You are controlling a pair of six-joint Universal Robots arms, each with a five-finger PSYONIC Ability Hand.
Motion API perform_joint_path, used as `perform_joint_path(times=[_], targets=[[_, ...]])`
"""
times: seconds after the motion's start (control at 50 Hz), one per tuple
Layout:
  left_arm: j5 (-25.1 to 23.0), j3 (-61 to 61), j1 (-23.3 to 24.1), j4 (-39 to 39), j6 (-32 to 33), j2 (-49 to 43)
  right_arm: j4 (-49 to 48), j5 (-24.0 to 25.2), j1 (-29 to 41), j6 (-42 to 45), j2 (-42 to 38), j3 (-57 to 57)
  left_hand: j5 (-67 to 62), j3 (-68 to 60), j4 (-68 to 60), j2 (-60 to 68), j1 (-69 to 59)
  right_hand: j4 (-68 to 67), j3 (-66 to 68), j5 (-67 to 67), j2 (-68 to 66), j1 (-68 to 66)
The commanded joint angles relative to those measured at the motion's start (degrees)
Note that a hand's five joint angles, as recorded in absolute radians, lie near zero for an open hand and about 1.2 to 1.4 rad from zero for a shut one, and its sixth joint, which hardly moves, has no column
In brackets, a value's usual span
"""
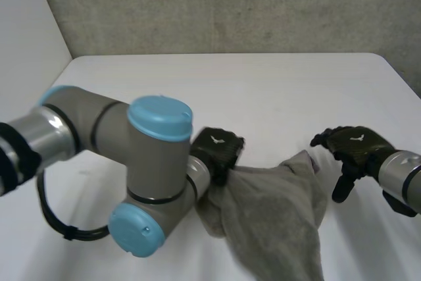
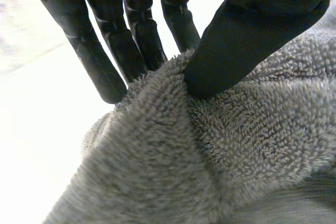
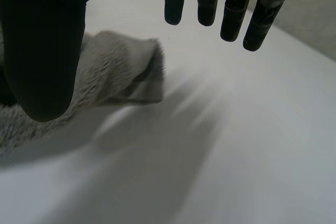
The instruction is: Fold the towel.
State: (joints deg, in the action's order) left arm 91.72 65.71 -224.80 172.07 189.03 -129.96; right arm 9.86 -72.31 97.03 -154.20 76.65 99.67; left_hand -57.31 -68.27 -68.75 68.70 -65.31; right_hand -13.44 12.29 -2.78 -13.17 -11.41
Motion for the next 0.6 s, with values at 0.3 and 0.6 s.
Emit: perform_joint_path(times=[0.3,0.6], targets=[[4.96,-2.05,-10.56,9.76,-0.58,11.65,-19.20,-1.75,11.34,-6.87,-9.60,-28.28,-12.69,-11.73,-11.25,11.30,-14.69,-66.56,67.71,-67.22,-66.83,-68.59],[11.55,7.32,-17.78,17.86,-6.74,20.09,-17.19,-5.31,12.83,-9.10,-6.33,-26.72,-12.69,-11.73,-11.25,11.30,-14.69,-43.96,45.11,-44.62,-44.22,-45.99]])
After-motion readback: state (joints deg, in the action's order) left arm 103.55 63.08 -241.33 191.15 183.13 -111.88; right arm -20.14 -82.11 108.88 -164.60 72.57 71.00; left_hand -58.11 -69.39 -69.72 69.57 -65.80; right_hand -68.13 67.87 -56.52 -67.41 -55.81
